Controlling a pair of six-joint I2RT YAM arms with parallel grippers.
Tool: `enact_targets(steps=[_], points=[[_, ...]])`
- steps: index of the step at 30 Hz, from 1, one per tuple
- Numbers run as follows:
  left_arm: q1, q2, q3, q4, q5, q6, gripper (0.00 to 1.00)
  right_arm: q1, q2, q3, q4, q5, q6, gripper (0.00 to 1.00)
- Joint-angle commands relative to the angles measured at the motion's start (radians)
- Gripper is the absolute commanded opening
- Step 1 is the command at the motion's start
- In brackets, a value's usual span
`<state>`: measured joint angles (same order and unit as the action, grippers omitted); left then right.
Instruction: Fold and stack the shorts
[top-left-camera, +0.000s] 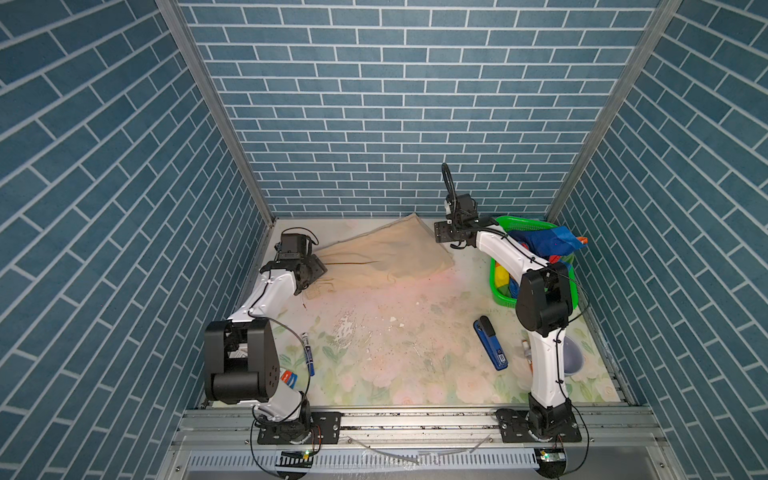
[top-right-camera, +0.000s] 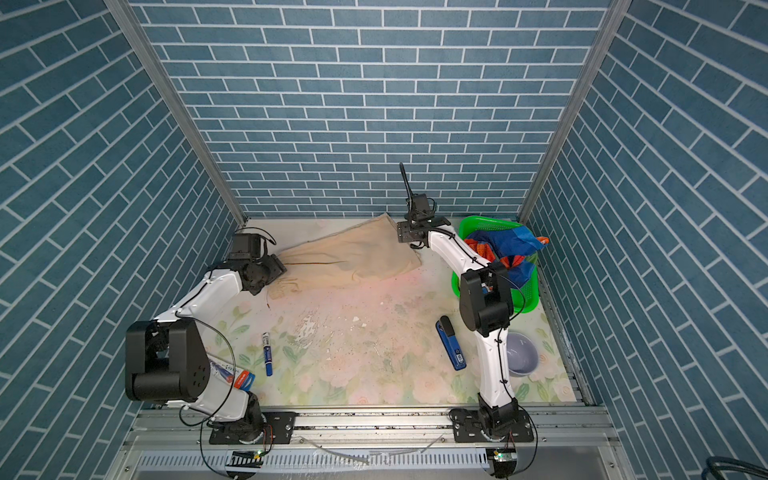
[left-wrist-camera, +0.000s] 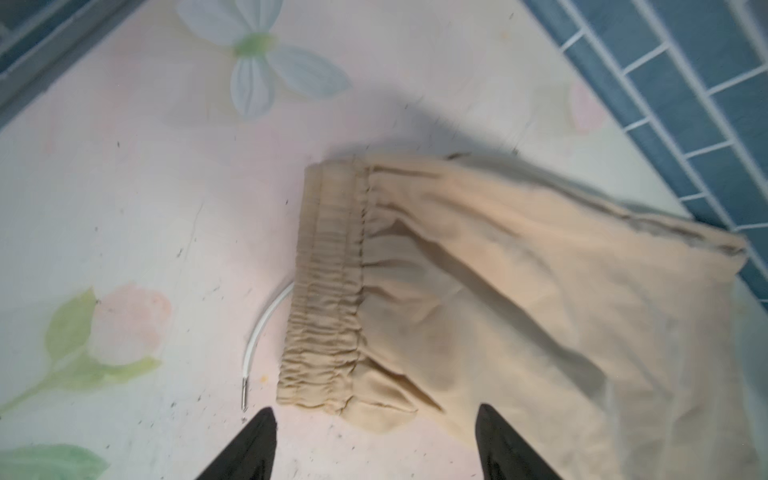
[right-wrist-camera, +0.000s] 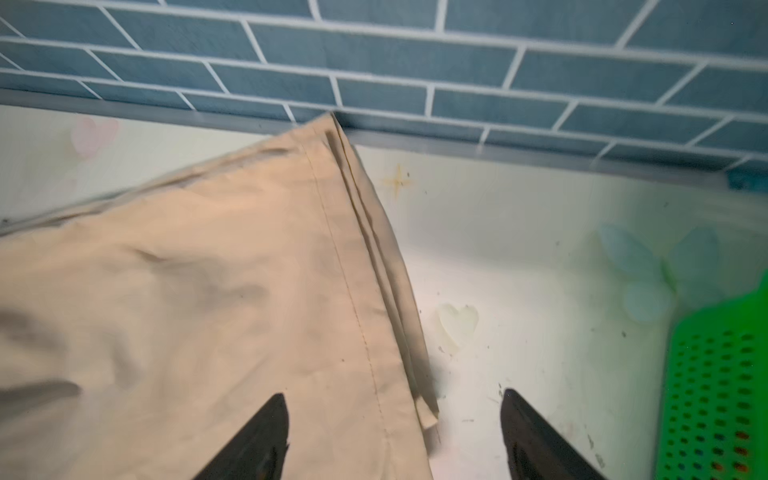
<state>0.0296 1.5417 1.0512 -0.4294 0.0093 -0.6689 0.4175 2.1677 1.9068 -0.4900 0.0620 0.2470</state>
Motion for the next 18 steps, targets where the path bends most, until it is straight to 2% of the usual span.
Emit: enact_targets(steps=[1, 6, 14, 18], points=[[-0.002, -0.044, -0.053, -0.028, 0.004, 0.021, 0.77, -0.033, 0.018, -0.028, -0.106, -0.143, 0.108, 0.81], [-0.002, -0.051, -0.105, -0.02, 0.0, 0.028, 0.79, -0.055, 0.102, 0.009, -0.127, -0.227, 0.136, 0.8], [-0.002, 0.025, -0.104, 0.029, 0.005, 0.024, 0.79, -0.079, 0.203, 0.076, -0.121, -0.314, 0.179, 0.76], [-0.002, 0.068, -0.08, 0.054, 0.009, 0.025, 0.75, -0.08, 0.222, 0.085, -0.113, -0.322, 0.185, 0.67]])
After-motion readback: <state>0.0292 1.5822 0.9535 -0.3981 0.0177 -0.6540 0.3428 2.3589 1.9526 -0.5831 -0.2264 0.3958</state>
